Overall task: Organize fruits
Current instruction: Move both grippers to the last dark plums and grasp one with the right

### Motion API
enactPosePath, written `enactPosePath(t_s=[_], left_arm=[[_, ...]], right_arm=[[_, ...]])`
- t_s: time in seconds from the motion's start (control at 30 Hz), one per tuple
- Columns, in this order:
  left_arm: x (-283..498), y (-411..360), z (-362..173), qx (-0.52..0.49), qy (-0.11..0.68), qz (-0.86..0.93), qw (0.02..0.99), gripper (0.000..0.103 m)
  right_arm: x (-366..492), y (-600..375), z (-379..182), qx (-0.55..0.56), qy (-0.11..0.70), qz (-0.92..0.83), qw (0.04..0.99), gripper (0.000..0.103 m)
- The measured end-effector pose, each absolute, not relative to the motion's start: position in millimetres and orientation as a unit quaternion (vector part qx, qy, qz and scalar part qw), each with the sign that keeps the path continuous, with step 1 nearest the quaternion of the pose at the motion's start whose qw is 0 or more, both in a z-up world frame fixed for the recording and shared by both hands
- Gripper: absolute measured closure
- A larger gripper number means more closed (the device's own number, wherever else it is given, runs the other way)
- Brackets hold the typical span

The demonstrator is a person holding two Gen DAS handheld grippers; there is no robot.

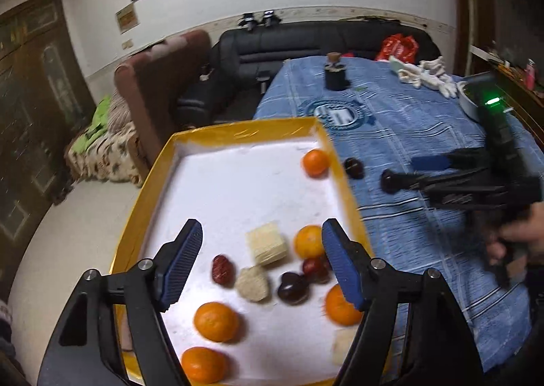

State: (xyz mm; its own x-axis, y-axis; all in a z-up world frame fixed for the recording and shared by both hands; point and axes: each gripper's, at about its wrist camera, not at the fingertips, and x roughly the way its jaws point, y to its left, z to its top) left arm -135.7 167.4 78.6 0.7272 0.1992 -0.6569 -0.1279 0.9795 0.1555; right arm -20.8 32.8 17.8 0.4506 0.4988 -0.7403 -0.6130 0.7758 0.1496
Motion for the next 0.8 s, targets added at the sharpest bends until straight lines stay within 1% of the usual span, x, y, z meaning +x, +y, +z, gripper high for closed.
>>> enactPosePath(t_s=[0.07, 0.13, 0.17, 0.2, 0.23, 0.37, 0.47, 0.63, 0.8], left_arm=[[-133, 161, 84, 0.052, 0.358, 0.076, 0.929, 0.03], [-128, 155, 88, 0.054, 0.359, 0.064, 0.93, 0.03], [-126, 153, 90, 0.055, 0.358, 0.06, 0.93, 0.03], [-123, 151, 92, 0.054, 0.357, 0.056, 0.931, 0.03], [-118, 148, 94, 0.053, 0.358, 0.049, 0.931, 0.03], [-97, 130, 93, 0.055, 0.371, 0.006, 0.927, 0.03], [-71, 108, 86, 0.067, 0.392, -0.026, 0.917, 0.03], [-15, 77, 60, 0.091, 0.444, -0.079, 0.888, 0.032], [20, 73, 34, 0.132, 0.482, -0.088, 0.862, 0.034]], right_arm=[[-18, 44, 10, -0.087, 0.407, 0.319, 0.851, 0.046], [-13, 51, 1, -0.095, 0.413, 0.313, 0.85, 0.055], [-11, 54, -2, -0.097, 0.419, 0.309, 0.848, 0.066], [-10, 55, -7, -0.101, 0.423, 0.304, 0.848, 0.073], [-11, 54, -5, -0.106, 0.414, 0.305, 0.851, 0.075], [0, 26, 5, -0.064, 0.419, 0.29, 0.858, 0.076], [15, -12, 18, -0.002, 0.422, 0.264, 0.868, 0.076], [31, -57, 23, 0.062, 0.425, 0.232, 0.873, 0.076], [39, -68, 14, 0.092, 0.441, 0.232, 0.862, 0.076]])
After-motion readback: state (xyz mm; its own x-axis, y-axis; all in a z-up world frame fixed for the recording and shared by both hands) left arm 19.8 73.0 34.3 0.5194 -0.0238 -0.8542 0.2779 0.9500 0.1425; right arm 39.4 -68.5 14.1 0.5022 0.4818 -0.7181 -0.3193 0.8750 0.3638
